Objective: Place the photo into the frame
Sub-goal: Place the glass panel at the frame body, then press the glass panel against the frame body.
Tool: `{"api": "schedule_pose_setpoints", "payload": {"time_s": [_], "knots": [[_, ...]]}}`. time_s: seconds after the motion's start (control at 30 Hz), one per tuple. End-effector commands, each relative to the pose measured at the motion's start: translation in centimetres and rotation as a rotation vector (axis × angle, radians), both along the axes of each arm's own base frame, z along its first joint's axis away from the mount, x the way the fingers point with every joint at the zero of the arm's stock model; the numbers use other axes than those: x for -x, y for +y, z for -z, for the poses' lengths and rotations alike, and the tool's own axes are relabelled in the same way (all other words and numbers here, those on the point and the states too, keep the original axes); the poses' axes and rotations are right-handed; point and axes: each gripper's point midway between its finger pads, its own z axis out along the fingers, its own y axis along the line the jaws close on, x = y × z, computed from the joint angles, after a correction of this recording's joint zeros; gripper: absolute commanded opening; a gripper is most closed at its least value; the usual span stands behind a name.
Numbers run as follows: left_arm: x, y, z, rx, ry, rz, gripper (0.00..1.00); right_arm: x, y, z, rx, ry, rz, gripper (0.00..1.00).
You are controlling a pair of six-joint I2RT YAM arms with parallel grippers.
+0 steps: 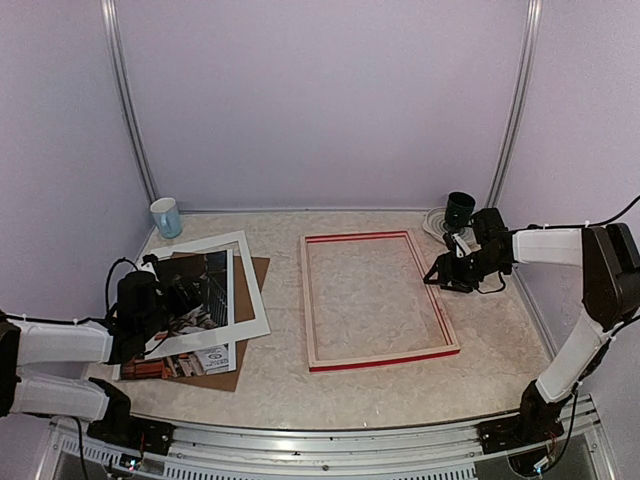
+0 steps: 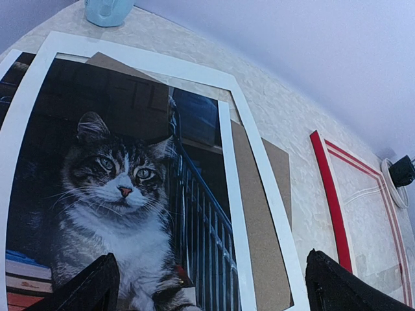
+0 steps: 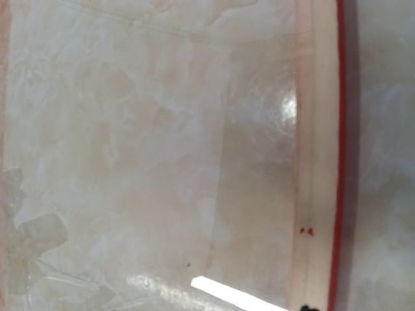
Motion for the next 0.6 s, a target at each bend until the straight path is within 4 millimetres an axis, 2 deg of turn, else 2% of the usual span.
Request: {"api": "schedule_pose_setpoints", "payload": {"time_s": [0.0,0.4,0.57], "knots": [[0.2,0.2,0.3,-0.012,0.004,-0.004,0.99,-0.2,-0.6,-0.2,0.025,-0.009,0.01,0.59],[0.2,0.1,0.4,-0.011,0.006,0.001,0.99,-1.0,0.4,1.3,0.089,0.006,0.002,0.6],[0.2,0.1,0.3,-0.013,0.005,0.001,0.99,-1.3,0.5,2.6,0.126,0.029,0.007,0.6]]}}
